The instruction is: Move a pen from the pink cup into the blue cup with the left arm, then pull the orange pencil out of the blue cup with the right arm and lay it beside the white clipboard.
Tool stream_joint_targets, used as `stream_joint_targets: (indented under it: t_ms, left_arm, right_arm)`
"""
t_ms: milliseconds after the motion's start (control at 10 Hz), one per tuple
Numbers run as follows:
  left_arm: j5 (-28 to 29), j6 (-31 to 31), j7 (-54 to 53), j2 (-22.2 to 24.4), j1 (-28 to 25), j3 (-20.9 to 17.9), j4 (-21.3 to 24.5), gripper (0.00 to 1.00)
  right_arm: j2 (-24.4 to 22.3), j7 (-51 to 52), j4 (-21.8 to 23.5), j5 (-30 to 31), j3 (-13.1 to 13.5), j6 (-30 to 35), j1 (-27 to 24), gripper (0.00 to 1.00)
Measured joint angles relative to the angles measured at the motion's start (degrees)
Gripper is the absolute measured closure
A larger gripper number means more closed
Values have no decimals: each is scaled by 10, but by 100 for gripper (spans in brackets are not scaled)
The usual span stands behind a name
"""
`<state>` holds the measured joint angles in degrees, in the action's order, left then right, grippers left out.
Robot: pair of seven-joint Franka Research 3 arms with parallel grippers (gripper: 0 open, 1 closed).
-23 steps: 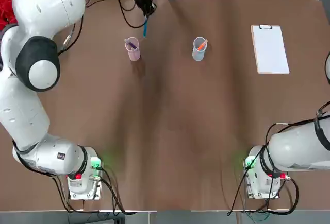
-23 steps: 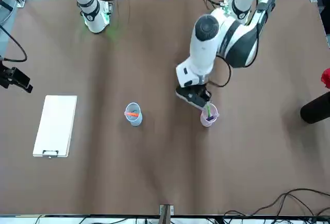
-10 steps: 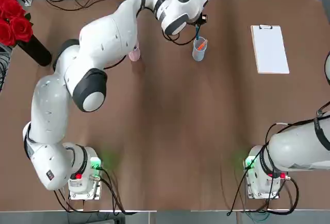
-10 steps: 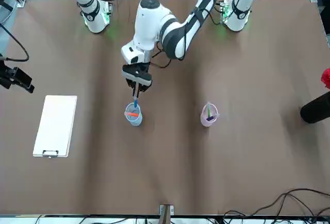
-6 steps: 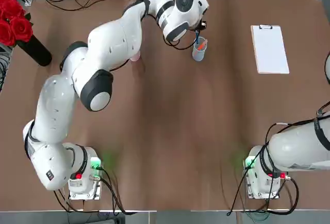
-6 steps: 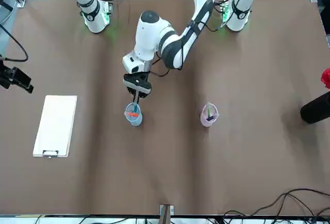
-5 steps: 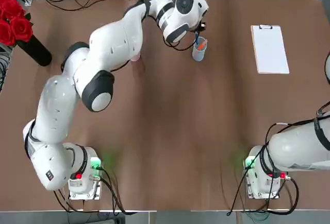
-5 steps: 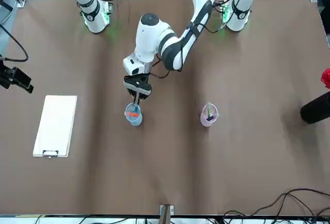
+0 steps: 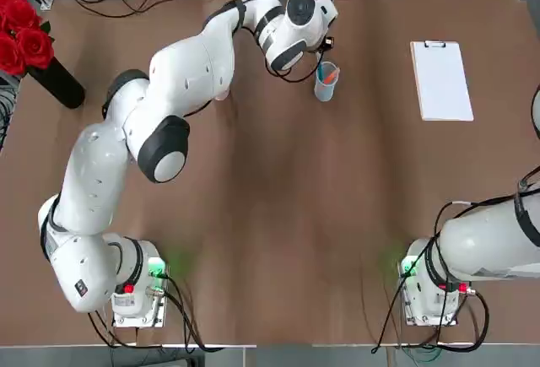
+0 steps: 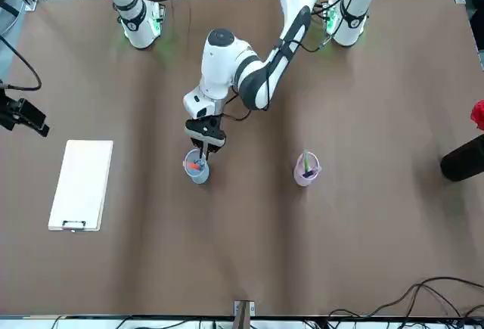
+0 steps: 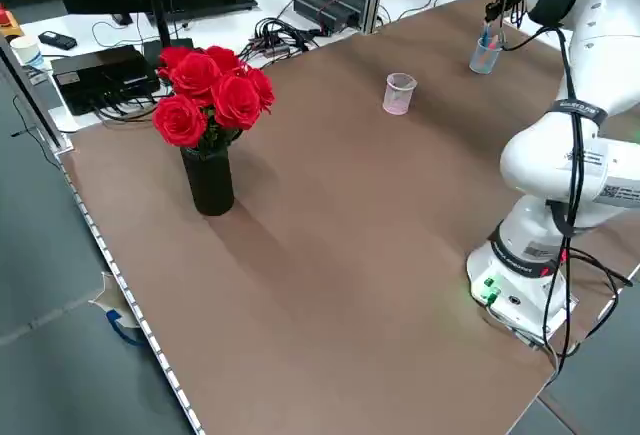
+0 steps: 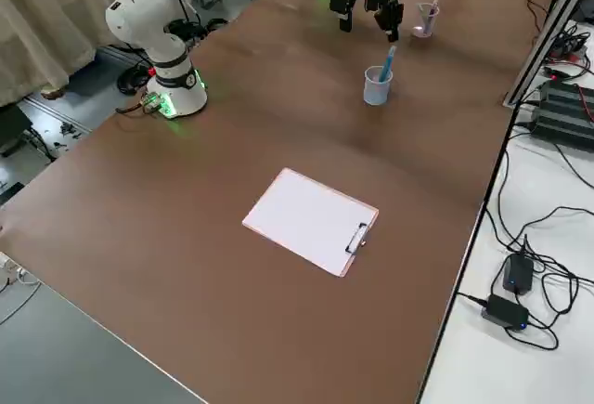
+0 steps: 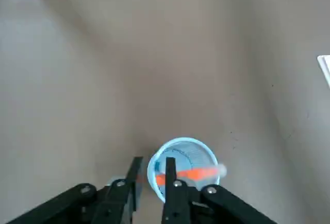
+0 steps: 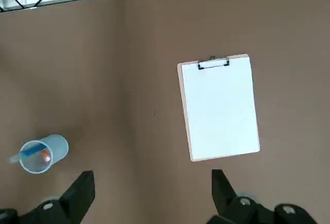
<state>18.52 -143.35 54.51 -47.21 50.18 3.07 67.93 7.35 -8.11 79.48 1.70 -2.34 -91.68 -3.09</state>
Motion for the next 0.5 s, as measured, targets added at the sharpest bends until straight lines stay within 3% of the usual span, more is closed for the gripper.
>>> stream_joint_targets:
  t_ms: [500]
  left_arm:
    - [-13,9,4,4,1,1,-6,0]
  right_arm:
    - [1,21,2,0,0,29,1,0]
